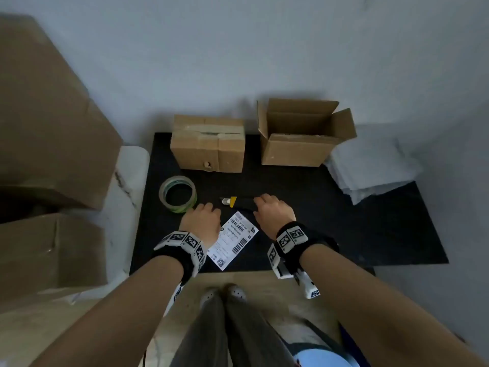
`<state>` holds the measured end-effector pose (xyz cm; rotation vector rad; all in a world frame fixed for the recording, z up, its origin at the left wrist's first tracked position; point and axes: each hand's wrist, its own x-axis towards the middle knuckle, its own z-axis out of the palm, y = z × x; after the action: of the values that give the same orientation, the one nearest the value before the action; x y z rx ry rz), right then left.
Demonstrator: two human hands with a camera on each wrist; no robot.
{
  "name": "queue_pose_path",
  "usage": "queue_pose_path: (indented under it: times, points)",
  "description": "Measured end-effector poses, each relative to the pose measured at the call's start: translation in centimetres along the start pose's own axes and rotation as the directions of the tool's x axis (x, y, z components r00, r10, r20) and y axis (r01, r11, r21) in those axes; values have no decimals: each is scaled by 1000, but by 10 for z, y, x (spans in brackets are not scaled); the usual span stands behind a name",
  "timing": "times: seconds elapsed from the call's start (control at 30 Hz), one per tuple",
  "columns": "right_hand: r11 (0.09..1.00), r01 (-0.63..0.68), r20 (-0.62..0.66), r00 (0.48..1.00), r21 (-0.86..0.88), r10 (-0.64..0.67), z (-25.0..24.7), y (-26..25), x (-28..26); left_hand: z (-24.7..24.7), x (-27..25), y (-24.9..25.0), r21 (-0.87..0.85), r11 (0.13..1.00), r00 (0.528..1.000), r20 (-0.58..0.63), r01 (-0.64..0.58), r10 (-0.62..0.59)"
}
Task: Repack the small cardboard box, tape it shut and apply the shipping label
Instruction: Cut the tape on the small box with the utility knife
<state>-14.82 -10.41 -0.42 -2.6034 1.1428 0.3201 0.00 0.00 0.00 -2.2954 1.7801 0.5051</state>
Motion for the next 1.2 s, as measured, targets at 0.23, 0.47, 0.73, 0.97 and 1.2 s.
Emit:
queue_pose_path:
  times: [0.23,0.47,0.73,0.97,1.2]
  points:
    - [995,96,72,993,-30,-94,26,11,17,21,10,1,-25,999,999,21,38,-37]
    - [994,95,83,992,-46,-91,28,13,31,30,10,4,-40,997,998,21,59,-58]
    - [991,127,73,990,-33,-124,14,11,28,18,0,1,-48,995,996,-2,93,-93]
    - [986,163,16,986,30,-163,-24,-2,17,-22,-12,-13,-46,987,984,-82,153,-157]
    - [985,161,-101,983,69,-153,-62,-28,14,-60,-19,-38,-13,986,976,-138,167,-168]
